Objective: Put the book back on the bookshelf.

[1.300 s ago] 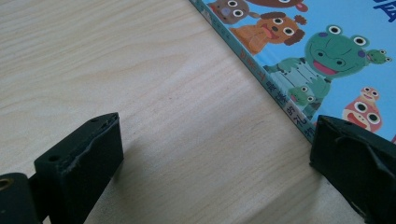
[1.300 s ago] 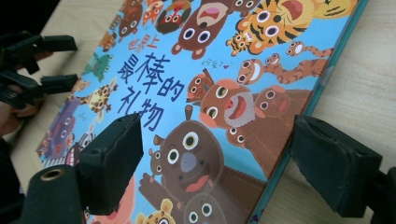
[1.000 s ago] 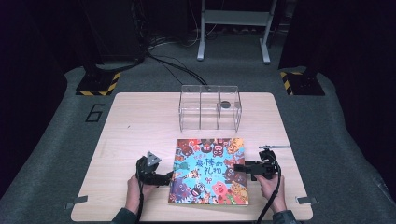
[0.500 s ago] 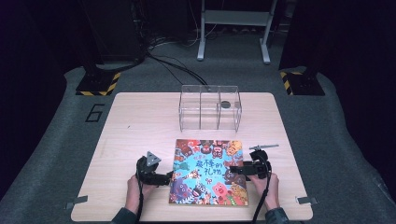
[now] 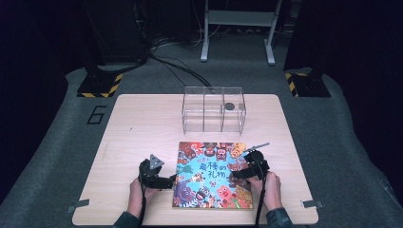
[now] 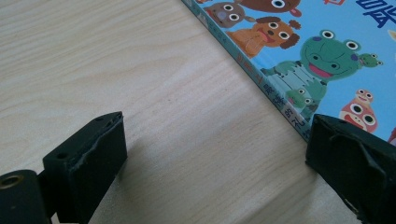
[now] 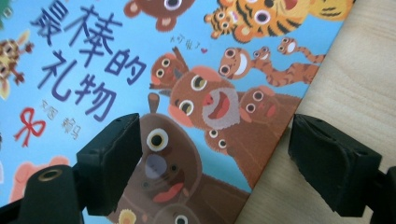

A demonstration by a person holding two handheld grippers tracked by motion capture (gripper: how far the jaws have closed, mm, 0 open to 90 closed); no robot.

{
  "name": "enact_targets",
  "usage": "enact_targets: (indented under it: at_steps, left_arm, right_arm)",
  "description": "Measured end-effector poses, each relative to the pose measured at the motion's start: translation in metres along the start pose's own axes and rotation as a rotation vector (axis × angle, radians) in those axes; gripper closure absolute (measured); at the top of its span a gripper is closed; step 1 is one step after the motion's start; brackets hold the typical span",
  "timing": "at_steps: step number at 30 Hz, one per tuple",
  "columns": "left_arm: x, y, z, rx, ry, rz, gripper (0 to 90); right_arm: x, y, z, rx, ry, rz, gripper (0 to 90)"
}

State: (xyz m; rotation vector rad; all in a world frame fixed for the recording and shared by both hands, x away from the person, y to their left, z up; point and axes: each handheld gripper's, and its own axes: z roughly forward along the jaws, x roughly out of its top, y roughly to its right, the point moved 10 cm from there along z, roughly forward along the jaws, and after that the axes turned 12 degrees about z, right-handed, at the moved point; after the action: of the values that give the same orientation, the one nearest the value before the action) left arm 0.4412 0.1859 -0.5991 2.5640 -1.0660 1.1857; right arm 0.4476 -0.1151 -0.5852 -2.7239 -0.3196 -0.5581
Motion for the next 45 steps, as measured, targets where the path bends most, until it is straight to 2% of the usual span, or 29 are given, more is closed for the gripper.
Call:
enact_targets:
  at_steps: [1,3,4,8,10,16,17,18,19,21,23,25,28,29,31,32,33,40,41,43,45]
  left_arm:
    - [0.0,0.0,0.0,-0.001,-0.004,0.007,4.9]
    - [0.0,0.0,0.0,0.0,0.0,0.001,4.9]
    - [0.0,0.0,0.0,-0.001,-0.001,0.002,4.9]
    - [0.0,0.0,0.0,-0.002,-0.001,0.003,5.0]
    - [0.0,0.0,0.0,-0.001,0.0,0.006,5.0]
    - [0.0,0.0,0.0,-0.005,-0.001,0.005,5.0]
    - [-0.001,0.0,-0.001,-0.01,-0.012,0.019,5.1]
    - [0.0,0.0,0.0,-0.005,0.0,0.003,5.1]
    - [0.0,0.001,-0.001,-0.013,-0.009,0.004,5.1]
    - [0.001,0.001,0.001,-0.004,0.009,-0.012,5.0]
    - [0.001,0.001,0.001,-0.004,0.008,-0.009,5.1]
    - [0.001,0.001,0.0,-0.005,0.007,-0.003,5.1]
    - [0.001,0.0,0.0,-0.003,0.007,0.004,5.0]
    - [0.001,0.0,0.0,-0.003,0.007,0.005,5.0]
    - [-0.001,0.0,-0.001,-0.01,-0.011,0.032,5.0]
    - [-0.001,0.0,-0.001,-0.01,-0.009,0.03,5.0]
    - [-0.001,0.0,-0.001,-0.015,-0.013,0.029,5.0]
    - [0.0,0.001,0.0,-0.014,-0.002,0.034,5.0]
    - [0.0,0.001,0.0,-0.018,-0.004,0.036,5.0]
    - [0.001,0.002,0.0,-0.019,0.001,0.031,5.0]
    - [0.001,0.002,0.0,-0.019,0.002,0.028,4.9]
  right_arm:
    - [0.0,-0.001,0.001,-0.008,-0.012,-0.013,13.3]
    - [0.0,-0.004,0.003,-0.003,-0.041,-0.007,8.6]
    - [-0.001,-0.006,0.004,0.016,-0.076,-0.004,3.0]
    - [0.0,-0.007,0.004,0.041,-0.091,-0.004,1.4]
    - [0.0,-0.008,0.003,0.07,-0.093,0.013,0.9]
    - [0.002,-0.008,0.001,0.176,-0.05,0.011,0.4]
    - [0.002,-0.009,0.0,0.18,-0.045,0.025,1.1]
    - [0.002,-0.008,-0.001,0.178,-0.039,0.019,2.2]
    - [0.003,-0.008,-0.004,0.173,-0.033,0.017,2.6]
    - [0.006,-0.01,-0.01,0.168,0.0,0.005,4.5]
    - [0.008,-0.012,-0.014,0.164,0.012,0.007,5.7]
    - [0.013,-0.017,-0.017,0.194,0.045,-0.008,7.2]
    - [0.021,-0.027,-0.02,0.248,0.094,-0.003,11.1]
    - [0.024,-0.029,-0.021,0.246,0.102,-0.013,10.8]
    - [0.026,-0.029,-0.022,0.244,0.105,-0.013,13.0]
    - [0.028,-0.028,-0.022,0.248,0.115,-0.019,14.2]
    - [0.028,-0.027,-0.022,0.253,0.108,-0.002,14.4]
    - [0.032,-0.024,-0.019,0.268,0.089,0.034,17.2]
    - [0.034,-0.023,-0.019,0.269,0.09,0.024,18.2]
    - [0.037,-0.022,-0.019,0.276,0.083,0.053,21.2]
    - [0.039,-0.021,-0.02,0.29,0.084,0.059,24.3]
